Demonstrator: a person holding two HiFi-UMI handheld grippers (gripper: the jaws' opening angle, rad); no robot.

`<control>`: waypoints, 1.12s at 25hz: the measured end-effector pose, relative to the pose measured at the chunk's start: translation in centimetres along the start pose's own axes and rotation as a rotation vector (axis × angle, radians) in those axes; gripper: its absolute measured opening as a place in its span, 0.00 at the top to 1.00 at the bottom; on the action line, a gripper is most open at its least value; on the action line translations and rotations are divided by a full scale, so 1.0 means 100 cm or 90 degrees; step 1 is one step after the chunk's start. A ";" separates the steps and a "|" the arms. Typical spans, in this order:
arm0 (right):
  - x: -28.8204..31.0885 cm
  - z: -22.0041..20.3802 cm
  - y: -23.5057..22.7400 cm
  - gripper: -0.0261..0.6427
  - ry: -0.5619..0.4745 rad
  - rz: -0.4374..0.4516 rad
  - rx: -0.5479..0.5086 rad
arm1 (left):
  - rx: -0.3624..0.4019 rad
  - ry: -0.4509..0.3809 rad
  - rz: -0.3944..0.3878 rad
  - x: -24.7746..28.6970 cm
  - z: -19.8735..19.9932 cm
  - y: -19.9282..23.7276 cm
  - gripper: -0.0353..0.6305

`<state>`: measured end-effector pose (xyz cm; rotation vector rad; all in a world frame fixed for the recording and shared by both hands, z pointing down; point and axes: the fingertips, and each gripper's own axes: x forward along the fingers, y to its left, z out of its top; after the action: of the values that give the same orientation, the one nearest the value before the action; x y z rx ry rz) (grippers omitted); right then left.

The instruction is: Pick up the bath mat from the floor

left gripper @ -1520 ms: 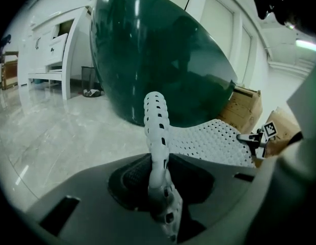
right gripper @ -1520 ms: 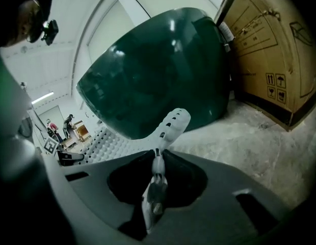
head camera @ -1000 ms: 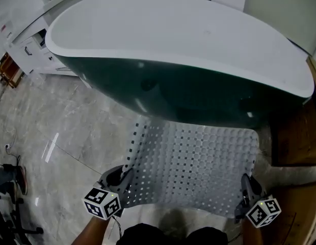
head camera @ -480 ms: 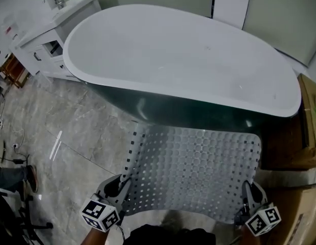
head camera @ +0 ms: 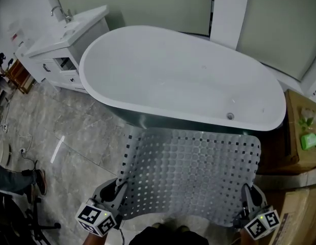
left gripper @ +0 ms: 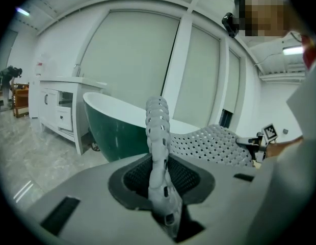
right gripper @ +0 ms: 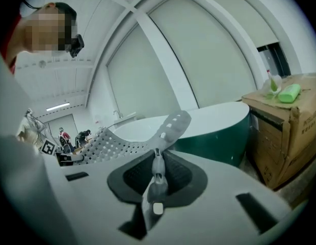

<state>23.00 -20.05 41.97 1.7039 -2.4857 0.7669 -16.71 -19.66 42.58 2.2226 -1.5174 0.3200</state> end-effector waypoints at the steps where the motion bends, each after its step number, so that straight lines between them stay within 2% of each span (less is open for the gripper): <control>1: -0.006 0.011 0.006 0.89 -0.004 0.001 0.002 | -0.002 -0.006 -0.001 -0.007 0.012 -0.003 0.81; 7: -0.038 0.081 0.044 0.89 -0.041 0.008 0.005 | -0.001 -0.034 -0.002 -0.050 0.087 -0.023 0.81; 14: -0.077 0.138 0.075 0.89 -0.056 0.020 0.010 | -0.006 -0.035 -0.010 -0.096 0.143 -0.049 0.82; 28: -0.147 0.210 0.125 0.89 -0.096 0.042 0.013 | -0.010 -0.065 -0.025 -0.172 0.215 -0.077 0.82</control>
<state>22.94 -12.50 14.47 1.7576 -2.6535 0.6955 -17.08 -13.18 14.74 2.2844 -1.5204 0.1832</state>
